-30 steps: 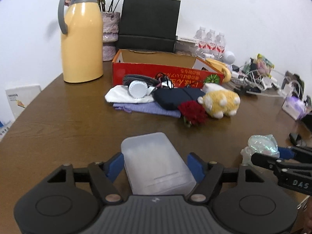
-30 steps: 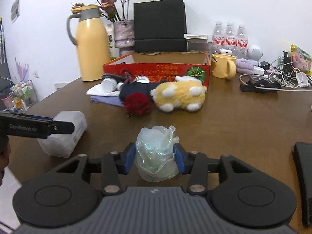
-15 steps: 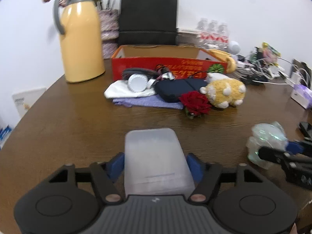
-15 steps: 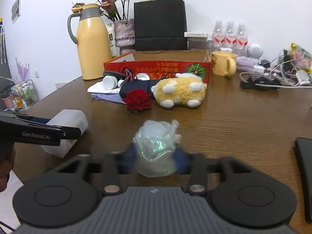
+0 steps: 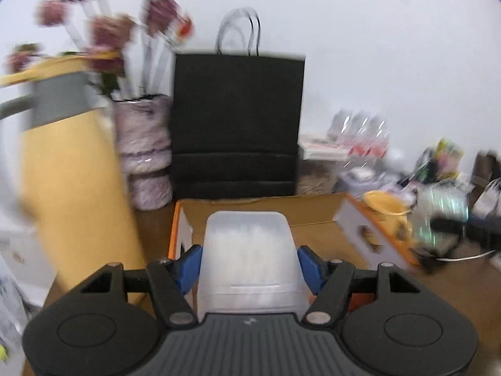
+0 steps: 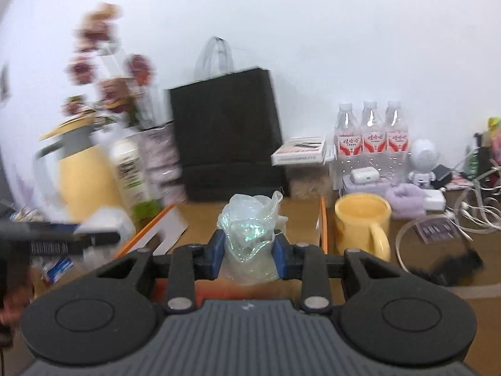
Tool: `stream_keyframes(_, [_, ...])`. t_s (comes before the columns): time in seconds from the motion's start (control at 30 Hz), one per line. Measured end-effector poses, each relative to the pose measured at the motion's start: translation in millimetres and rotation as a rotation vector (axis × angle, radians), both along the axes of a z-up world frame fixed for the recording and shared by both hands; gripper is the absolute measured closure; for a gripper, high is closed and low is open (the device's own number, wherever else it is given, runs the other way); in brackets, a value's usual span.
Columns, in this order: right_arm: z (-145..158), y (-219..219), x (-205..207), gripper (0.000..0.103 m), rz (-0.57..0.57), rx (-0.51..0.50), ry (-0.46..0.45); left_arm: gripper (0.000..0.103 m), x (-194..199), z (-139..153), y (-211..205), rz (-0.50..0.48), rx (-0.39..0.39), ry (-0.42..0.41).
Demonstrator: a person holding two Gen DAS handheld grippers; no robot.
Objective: Organize objects
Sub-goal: 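Place the white container and clear cup into the cardboard box with both tools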
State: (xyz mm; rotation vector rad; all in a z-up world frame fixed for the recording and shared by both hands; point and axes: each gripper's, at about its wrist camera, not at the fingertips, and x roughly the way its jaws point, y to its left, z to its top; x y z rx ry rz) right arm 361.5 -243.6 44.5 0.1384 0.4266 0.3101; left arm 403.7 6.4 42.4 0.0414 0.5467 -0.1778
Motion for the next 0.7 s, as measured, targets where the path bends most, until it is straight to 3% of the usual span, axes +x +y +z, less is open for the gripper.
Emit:
stream_keyframes(0.1, [-12, 16, 90, 0.069, -0.069, -0.079, 0.092, 0.038, 74, -20, -7, 0.044, 0.041, 0.054])
stream_keyframes(0.2, [-43, 33, 158, 0.067, -0.145, -0.183, 0.19, 0.038, 121, -42, -10, 0.09, 0.103, 0.074])
stream_keyframes(0.27, [-64, 38, 189, 0.053, -0.154, -0.182, 0.256, 0.038, 137, -58, -11, 0.117, 0.162, 0.099])
stream_keyframes(0.33, [-77, 40, 204, 0.042, -0.179, -0.213, 0.285, 0.038, 144, -68, -11, 0.078, 0.204, 0.154])
stream_keyframes(0.43, [-79, 34, 208, 0.017, -0.132, -0.158, 0.301, 0.02, 138, -75, -16, 0.038, 0.25, 0.155])
stream_keyframes(0.57, [-83, 46, 206, 0.015, -0.095, -0.221, 0.292, 0.02, 131, -80, -28, 0.029, 0.325, 0.182])
stream_keyframes(0.7, [-71, 53, 193, 0.011, -0.079, -0.267, 0.247, 0.02, 123, -68, -24, 0.042, 0.267, 0.222])
